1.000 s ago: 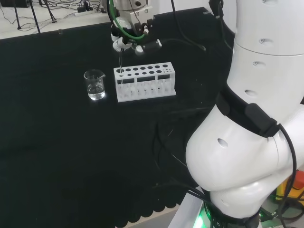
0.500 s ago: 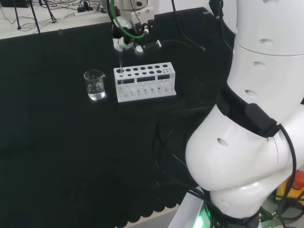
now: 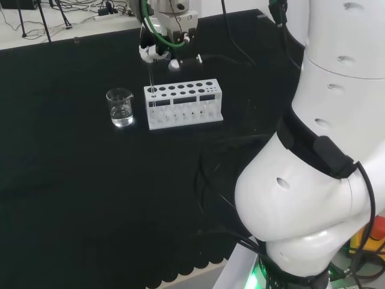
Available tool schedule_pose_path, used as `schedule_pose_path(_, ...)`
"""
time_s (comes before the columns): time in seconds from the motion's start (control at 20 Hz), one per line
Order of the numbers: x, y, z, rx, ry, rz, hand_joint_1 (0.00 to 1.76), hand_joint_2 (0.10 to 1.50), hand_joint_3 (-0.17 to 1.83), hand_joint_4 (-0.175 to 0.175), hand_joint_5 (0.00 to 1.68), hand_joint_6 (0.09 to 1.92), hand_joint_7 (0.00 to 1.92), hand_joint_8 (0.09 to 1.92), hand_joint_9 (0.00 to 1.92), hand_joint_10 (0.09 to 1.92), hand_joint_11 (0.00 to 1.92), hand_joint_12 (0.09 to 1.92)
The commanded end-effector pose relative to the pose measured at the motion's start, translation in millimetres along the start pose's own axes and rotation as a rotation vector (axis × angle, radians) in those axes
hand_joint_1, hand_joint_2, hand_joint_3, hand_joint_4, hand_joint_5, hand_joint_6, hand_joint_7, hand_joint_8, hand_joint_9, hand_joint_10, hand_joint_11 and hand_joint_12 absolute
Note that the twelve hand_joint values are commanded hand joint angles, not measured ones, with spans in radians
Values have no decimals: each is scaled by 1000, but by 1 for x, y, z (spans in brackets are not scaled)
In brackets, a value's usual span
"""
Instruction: Take the glass rod from the white test tube rack.
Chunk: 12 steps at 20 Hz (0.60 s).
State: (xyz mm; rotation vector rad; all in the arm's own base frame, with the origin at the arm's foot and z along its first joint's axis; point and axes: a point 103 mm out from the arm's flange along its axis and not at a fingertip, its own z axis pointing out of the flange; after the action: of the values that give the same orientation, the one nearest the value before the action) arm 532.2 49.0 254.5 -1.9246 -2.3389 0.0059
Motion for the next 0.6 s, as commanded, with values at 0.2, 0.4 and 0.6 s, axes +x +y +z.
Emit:
schedule_pose_path(0.2, 9, -11, -44, -123, -33, 33, 1304, 1123, -175, -175, 1266, 237, 1131, 1091, 1587, 872, 1665, 430)
schedule_pose_path(0.4, 7, -20, -74, -90, -82, 31, 1305, 1121, -175, -175, 1278, 206, 1134, 1087, 1610, 845, 1687, 409)
schedule_pose_path(0.6, 11, -31, -95, -99, -86, 44, 1305, 1121, -175, -175, 1281, 199, 1133, 1091, 1616, 841, 1693, 406)
